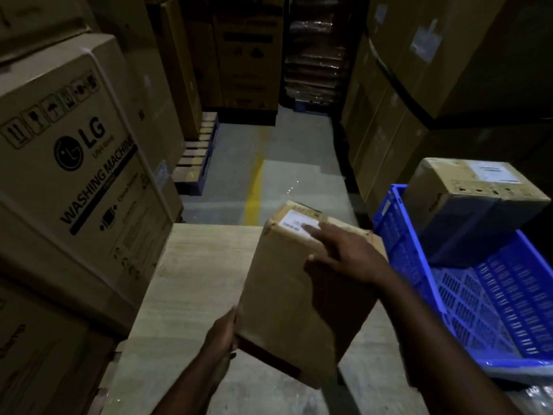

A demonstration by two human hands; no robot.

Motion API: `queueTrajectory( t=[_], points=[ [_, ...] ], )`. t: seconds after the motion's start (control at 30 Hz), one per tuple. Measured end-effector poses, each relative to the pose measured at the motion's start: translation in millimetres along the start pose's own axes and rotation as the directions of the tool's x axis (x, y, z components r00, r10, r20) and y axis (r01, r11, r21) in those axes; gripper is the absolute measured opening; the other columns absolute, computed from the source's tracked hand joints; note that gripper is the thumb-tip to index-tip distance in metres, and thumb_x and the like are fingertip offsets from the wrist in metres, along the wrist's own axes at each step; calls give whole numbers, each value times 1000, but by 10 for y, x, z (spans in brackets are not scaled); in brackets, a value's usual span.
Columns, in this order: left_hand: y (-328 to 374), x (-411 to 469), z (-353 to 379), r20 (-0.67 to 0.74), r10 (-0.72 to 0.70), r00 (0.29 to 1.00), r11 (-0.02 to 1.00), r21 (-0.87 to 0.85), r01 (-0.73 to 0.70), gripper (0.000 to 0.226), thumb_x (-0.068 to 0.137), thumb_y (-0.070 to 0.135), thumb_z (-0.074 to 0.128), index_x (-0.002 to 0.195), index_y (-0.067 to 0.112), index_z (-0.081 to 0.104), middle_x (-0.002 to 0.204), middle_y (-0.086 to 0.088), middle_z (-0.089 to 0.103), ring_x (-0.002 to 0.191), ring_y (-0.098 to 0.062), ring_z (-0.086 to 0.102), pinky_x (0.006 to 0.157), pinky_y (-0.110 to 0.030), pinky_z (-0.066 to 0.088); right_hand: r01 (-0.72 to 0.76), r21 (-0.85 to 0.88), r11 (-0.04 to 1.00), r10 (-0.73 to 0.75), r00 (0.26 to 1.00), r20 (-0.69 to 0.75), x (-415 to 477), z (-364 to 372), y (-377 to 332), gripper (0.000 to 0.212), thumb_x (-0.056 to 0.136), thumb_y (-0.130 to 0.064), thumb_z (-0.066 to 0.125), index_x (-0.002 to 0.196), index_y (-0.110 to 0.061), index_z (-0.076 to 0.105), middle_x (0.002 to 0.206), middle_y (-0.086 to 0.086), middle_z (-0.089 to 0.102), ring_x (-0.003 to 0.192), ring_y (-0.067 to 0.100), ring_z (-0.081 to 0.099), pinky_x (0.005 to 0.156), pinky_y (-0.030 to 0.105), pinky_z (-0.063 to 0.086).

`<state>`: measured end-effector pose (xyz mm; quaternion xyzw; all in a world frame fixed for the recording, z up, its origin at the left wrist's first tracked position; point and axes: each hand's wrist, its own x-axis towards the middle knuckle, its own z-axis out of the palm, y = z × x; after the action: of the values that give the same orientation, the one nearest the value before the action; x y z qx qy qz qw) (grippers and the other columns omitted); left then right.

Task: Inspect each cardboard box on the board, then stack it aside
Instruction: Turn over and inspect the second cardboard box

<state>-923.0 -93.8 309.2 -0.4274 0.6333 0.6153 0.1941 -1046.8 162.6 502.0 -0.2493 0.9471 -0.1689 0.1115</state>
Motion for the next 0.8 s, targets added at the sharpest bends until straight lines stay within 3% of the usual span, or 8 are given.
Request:
queueTrajectory(
  t=[0.13, 0.27, 0.33, 0.4, 0.47, 0.57, 0.67, 0.8],
  points=[
    [-94, -153, -107, -5, 83, 997, 995, 59, -83, 63, 84, 74, 44, 88, 20, 76, 95, -8, 76, 89, -29, 71, 86, -43, 56, 143, -182, 973, -129, 988, 87, -173, 232, -274, 64, 95, -67, 42, 151, -57, 13, 168, -4, 14, 154, 17, 13, 123, 48, 17],
    [325, -732, -132, 89, 315, 945, 946, -103, -306, 41, 104, 47, 34, 101, 29, 71, 97, 5, 76, 97, -14, 68, 82, -32, 53, 279, -232, 932, -266, 960, 87, -488, 453, -395, 59, 98, -64, 40, 152, -58, 16, 167, -6, 8, 155, 15, 4, 125, 46, 4],
    [473, -948, -185, 79, 531, 844, 845, -125, -520, 39, 100, 53, 42, 122, 30, 66, 119, 8, 71, 113, -10, 64, 86, -22, 53, 284, -163, 945, -288, 958, 3, -680, 572, -330, 53, 99, -67, 33, 150, -54, 30, 165, -9, 18, 154, 12, 10, 124, 44, 7],
    [542, -1108, -226, 7, 718, 696, 695, 41, -718, 49, 92, 55, 49, 136, 34, 55, 138, 14, 58, 128, -1, 53, 96, -15, 46, 264, -64, 963, -268, 959, -86, -841, 701, -302, 51, 102, -62, 31, 148, -44, 43, 162, -12, 27, 153, 6, 15, 124, 40, 12],
    [560, -1178, -182, 55, 837, 544, 513, 263, -817, 55, 89, 54, 47, 140, 33, 50, 149, 16, 46, 138, 3, 40, 108, -20, 38, 214, -36, 976, -217, 960, -179, -937, 831, -335, 48, 105, -51, 34, 148, -33, 47, 160, -10, 34, 151, 4, 19, 121, 38, 17],
    [536, -1177, -38, 190, 899, 395, 269, 474, -838, 59, 95, 47, 42, 148, 22, 44, 159, 13, 30, 150, -4, 19, 119, -26, 23, 89, -84, 992, -109, 958, -266, -948, 955, -395, 52, 105, -45, 32, 151, -23, 44, 161, 0, 34, 151, 13, 24, 120, 36, 21],
    [494, -1131, -20, 219, 881, 418, 256, 522, -813, 65, 97, 48, 36, 155, 20, 29, 164, 13, 16, 153, -5, 5, 121, -29, 15, -31, -39, 999, 20, 961, -274, -875, 966, -456, 60, 104, -46, 27, 153, -15, 40, 164, 5, 29, 153, 19, 21, 122, 37, 19],
    [471, -1115, -45, 308, 863, 401, 99, 676, -730, 71, 98, 50, 29, 158, 15, 18, 167, 5, 8, 154, -10, -4, 123, -35, 11, -72, -180, 981, 22, 964, -266, -826, 1004, -522, 58, 104, -39, 29, 152, -9, 41, 161, 10, 35, 151, 23, 28, 118, 40, 18]
  ],
)
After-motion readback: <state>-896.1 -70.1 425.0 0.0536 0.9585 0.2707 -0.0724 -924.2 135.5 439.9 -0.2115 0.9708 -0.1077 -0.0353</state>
